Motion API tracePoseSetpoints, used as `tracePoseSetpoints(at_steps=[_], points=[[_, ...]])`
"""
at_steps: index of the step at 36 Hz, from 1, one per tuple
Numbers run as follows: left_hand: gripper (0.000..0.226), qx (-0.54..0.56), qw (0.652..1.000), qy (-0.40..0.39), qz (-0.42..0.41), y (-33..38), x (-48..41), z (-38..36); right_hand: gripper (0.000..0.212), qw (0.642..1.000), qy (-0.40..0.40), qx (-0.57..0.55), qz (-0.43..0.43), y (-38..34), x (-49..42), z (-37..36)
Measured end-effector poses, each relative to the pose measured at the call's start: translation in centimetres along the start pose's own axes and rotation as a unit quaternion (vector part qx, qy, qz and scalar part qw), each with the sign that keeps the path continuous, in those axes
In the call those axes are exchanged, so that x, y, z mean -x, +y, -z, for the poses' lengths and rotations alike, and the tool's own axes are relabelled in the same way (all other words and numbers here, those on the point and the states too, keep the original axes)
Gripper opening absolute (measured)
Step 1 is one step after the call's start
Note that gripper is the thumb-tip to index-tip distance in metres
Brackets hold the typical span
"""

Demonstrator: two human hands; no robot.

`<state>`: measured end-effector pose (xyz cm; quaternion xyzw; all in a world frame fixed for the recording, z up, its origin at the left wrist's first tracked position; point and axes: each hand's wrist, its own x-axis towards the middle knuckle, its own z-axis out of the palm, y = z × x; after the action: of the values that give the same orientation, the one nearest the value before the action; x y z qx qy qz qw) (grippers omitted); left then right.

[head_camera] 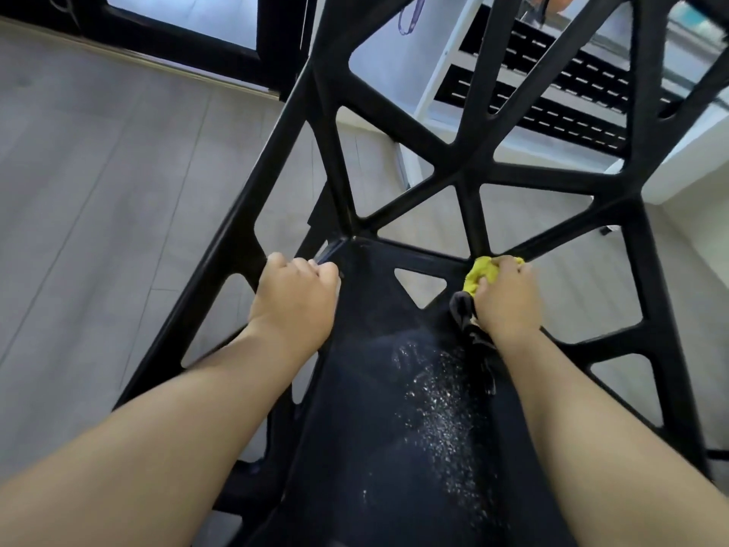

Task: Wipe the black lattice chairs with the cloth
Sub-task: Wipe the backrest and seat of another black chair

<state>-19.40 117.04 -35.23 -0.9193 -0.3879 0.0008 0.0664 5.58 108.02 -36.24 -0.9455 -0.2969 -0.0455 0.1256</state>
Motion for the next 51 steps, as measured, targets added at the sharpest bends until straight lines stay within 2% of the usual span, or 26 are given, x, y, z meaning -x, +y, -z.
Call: tracePoseSetpoints(at_steps=[4,6,9,13,15,17,19,21,24,26,29,31,34,35,39,41,45,49,51], points=[[0.015,0.007,1.0,0.005,0.006,0.1,-0.2,-0.1,0.038,0.99,-0.011,-0.074,-0.122,-3.9,0.4,-0.5],[0.013,0.013,1.0,0.011,0.006,0.2,0.0,-0.5,0.04,0.987,-0.028,-0.095,-0.127,-6.2,1.2,-0.9],[0.018,-0.041,0.999,0.02,0.012,0.0,0.1,-0.5,0.041,0.99,-0.049,-0.131,-0.009,-9.3,3.6,-1.8],[0.028,-0.05,0.999,0.018,-0.011,-0.9,-0.2,-1.1,0.052,0.95,-0.122,-0.183,0.221,-11.6,6.3,-2.4],[0.028,-0.048,0.998,0.026,-0.009,-0.8,-0.4,-1.0,0.053,0.935,-0.16,-0.164,0.271,-10.5,5.7,-2.1],[0.024,-0.038,0.999,0.035,-0.012,-0.6,-0.6,-0.9,0.052,0.934,-0.168,-0.118,0.292,-8.1,4.5,-1.9],[0.023,-0.039,0.999,0.016,-0.01,-0.5,-0.6,-0.9,0.051,0.951,-0.13,-0.062,0.273,-5.1,3.2,-1.8],[0.023,-0.041,0.999,0.009,-0.016,-0.6,-0.5,-0.9,0.047,0.974,-0.083,-0.028,0.21,-2.1,2.0,-1.4],[0.013,-0.05,0.999,-0.005,-0.004,-0.3,-0.5,-0.8,0.042,0.999,-0.025,-0.005,0.046,1.2,0.8,-0.5],[0.015,-0.062,0.998,-0.011,0.004,-0.1,-0.7,-1.1,0.048,0.999,-0.006,-0.012,-0.05,1.6,0.8,-0.4],[0.013,-0.045,0.999,0.024,0.003,0.3,-1.0,-1.0,0.043,0.991,-0.027,-0.081,-0.103,-1.4,1.6,-1.2],[0.014,-0.018,0.999,0.045,-0.01,0.5,-1.0,-1.6,0.038,0.988,-0.048,-0.118,-0.085,-4.5,2.8,-2.1],[0.046,-0.029,0.999,0.031,-0.011,0.0,-1.0,-0.4,0.049,0.985,-0.081,-0.147,0.031,-8.4,5.8,-2.9],[0.05,-0.046,0.997,0.053,-0.012,-0.2,-1.0,-0.1,0.052,0.982,-0.096,-0.147,0.068,-9.3,6.8,-2.9],[0.033,0.009,0.999,0.029,-0.037,0.0,-1.0,-0.5,0.056,0.958,-0.163,-0.13,0.197,-8.7,9.4,-1.4],[0.032,0.031,0.998,0.03,-0.035,0.0,-1.1,0.0,0.055,0.947,-0.177,-0.103,0.247,-6.7,10.2,-0.7],[0.019,0.021,0.999,0.019,-0.015,0.1,-1.2,-0.3,0.052,0.968,-0.158,-0.034,0.191,-1.6,9.2,0.2],[0.018,0.019,1.0,0.02,-0.005,0.2,-1.6,-0.2,0.052,0.993,-0.081,0.033,0.077,3.0,6.4,0.8],[0.018,0.027,1.0,0.01,-0.005,0.2,-1.8,-0.1,0.054,0.995,-0.077,0.063,0.006,3.5,5.6,0.8]])
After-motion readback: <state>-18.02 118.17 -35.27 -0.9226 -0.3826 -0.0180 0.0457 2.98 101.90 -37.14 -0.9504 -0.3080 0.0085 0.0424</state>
